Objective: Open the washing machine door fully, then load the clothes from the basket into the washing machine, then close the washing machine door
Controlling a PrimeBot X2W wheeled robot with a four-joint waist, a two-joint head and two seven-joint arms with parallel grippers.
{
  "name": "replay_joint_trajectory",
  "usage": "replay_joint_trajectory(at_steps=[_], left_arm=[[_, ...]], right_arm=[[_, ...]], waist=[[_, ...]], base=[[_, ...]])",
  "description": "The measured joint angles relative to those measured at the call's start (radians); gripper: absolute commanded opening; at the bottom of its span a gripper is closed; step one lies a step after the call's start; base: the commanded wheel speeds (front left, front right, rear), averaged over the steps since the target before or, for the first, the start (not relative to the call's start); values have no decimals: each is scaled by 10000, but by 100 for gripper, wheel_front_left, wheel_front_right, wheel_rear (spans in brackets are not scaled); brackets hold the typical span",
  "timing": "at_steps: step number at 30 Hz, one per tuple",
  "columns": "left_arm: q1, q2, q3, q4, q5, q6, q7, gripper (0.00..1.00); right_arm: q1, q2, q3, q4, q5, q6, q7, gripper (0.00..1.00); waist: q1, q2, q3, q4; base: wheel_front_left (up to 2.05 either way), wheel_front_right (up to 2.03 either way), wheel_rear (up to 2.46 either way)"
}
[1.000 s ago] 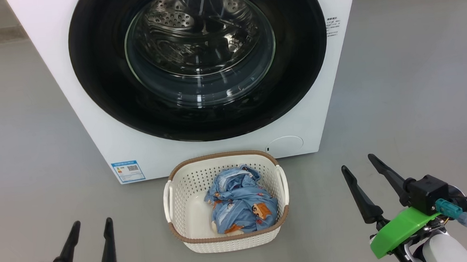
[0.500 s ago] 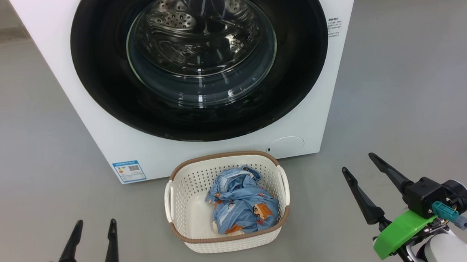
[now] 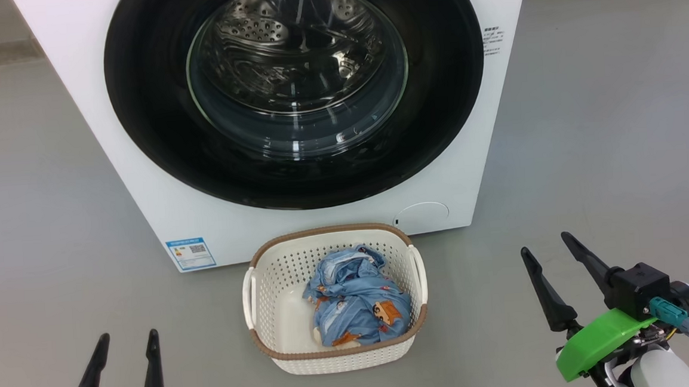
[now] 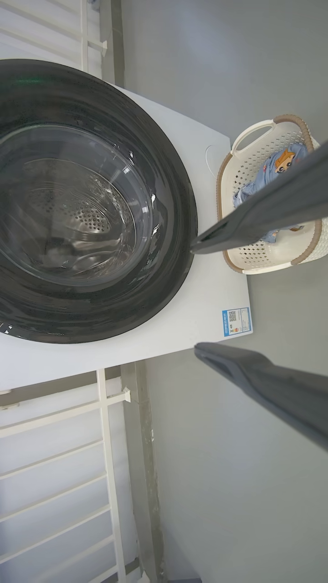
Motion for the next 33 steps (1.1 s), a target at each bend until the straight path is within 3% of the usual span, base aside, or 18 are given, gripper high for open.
replay_joint_trajectory(at_steps=[16, 33], left_arm=[[-28, -259, 399, 405, 0, 96, 2, 100], [-83, -314, 673, 708, 12, 174, 0, 100]], right_arm=[[0, 483, -616, 688, 167, 0, 2, 100], [-1, 571, -890, 1068, 167, 0, 2, 100]], waist=[[0, 0, -58, 9], [0, 0, -51, 2]], base=[[0, 0, 0], [0, 0, 0]])
